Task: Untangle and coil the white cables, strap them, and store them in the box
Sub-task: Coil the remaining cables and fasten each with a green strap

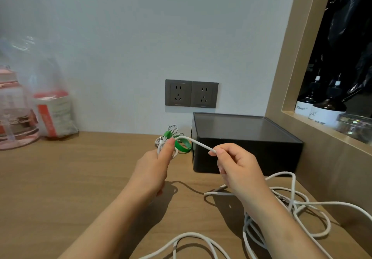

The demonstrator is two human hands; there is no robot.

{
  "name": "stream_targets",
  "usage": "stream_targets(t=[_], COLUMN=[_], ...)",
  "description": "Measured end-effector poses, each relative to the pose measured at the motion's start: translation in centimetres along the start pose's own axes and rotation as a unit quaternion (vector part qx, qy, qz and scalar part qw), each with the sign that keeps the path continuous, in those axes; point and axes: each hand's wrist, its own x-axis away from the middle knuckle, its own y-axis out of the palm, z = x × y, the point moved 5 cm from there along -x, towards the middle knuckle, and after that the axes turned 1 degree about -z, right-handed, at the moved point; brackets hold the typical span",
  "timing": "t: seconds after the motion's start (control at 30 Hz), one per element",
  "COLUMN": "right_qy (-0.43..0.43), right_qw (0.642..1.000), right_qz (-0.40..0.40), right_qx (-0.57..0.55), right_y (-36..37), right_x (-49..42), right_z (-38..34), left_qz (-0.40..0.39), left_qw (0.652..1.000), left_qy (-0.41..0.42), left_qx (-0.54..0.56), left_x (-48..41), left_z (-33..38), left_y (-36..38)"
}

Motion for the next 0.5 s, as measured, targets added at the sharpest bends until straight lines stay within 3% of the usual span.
stream_targets(t=[0.13,0.27,0.37,0.5], right_qy=[-0.035,-0.051,-0.059,-0.061], right_qw=[0.999,0.998,0.997,0.996], right_qz=[0.001,-0.023,-0.036,-0.055], right_qx=[0.012,0.021,0.04,0.03], right_y=[0.4,1.6,2.3,2.8], right_x=[0.2,0.9,1.1,1.4], right_z=[-0.5,-1.1,-1.3,-1.6], left_qz=[-0.001,-0.023,-0.035,-0.062], left_qw=[0.991,0.951,0.942,0.958], left_qy=[-0.083,-0.154,-0.151,-0.088], left_qx=[0.109,0.267,0.299,0.266], left_x=[-0.2,-0.1,0.0,0.3], left_z=[-0.9,-1.4,-1.1,0.0], left_y=[0.5,0.8,0.8,1.0])
